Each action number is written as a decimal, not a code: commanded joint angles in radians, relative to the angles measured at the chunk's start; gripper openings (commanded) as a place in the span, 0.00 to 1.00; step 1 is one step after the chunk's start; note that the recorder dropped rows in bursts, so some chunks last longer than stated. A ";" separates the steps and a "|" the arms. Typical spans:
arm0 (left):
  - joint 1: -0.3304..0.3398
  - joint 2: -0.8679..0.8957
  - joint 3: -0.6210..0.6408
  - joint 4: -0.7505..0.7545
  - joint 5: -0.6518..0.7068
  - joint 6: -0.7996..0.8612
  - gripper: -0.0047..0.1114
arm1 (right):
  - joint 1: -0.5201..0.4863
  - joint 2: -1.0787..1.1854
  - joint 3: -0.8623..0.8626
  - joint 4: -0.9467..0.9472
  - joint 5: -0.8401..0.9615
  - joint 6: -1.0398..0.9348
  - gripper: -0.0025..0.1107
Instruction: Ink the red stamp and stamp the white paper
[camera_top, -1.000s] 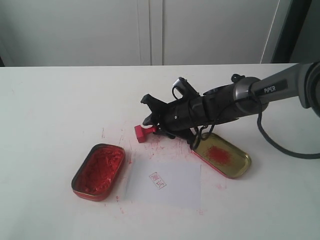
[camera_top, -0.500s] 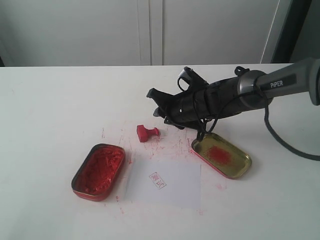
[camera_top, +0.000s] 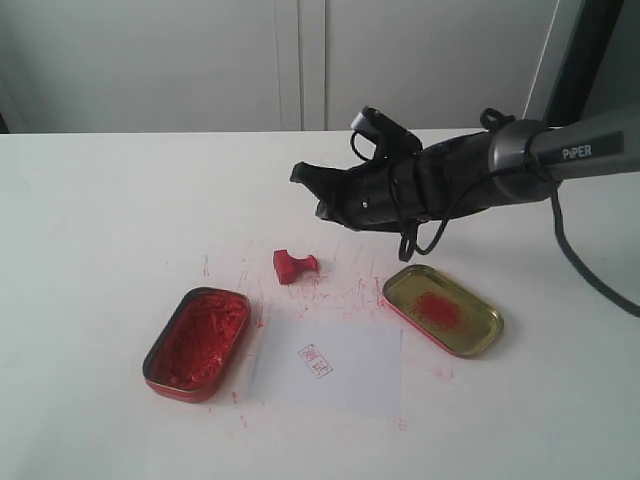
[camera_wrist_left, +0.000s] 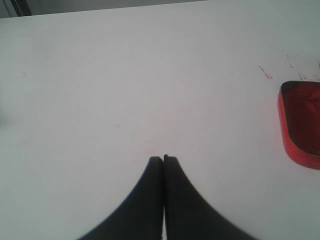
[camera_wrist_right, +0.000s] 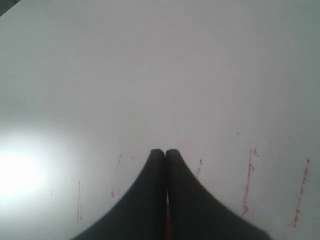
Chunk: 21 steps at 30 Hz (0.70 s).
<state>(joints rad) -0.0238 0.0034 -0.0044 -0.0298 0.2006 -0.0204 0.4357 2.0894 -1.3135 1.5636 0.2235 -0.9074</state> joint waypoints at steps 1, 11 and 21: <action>0.001 -0.003 0.004 0.001 0.002 -0.002 0.04 | -0.009 -0.045 -0.005 -0.069 -0.004 -0.015 0.02; 0.001 -0.003 0.004 0.001 0.002 -0.002 0.04 | -0.009 -0.124 0.001 -0.203 0.068 0.000 0.02; 0.001 -0.003 0.004 0.001 0.002 -0.002 0.04 | -0.009 -0.176 0.001 -0.576 0.177 0.272 0.02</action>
<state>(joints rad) -0.0238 0.0034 -0.0044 -0.0298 0.2006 -0.0204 0.4357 1.9384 -1.3135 1.1103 0.3670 -0.7164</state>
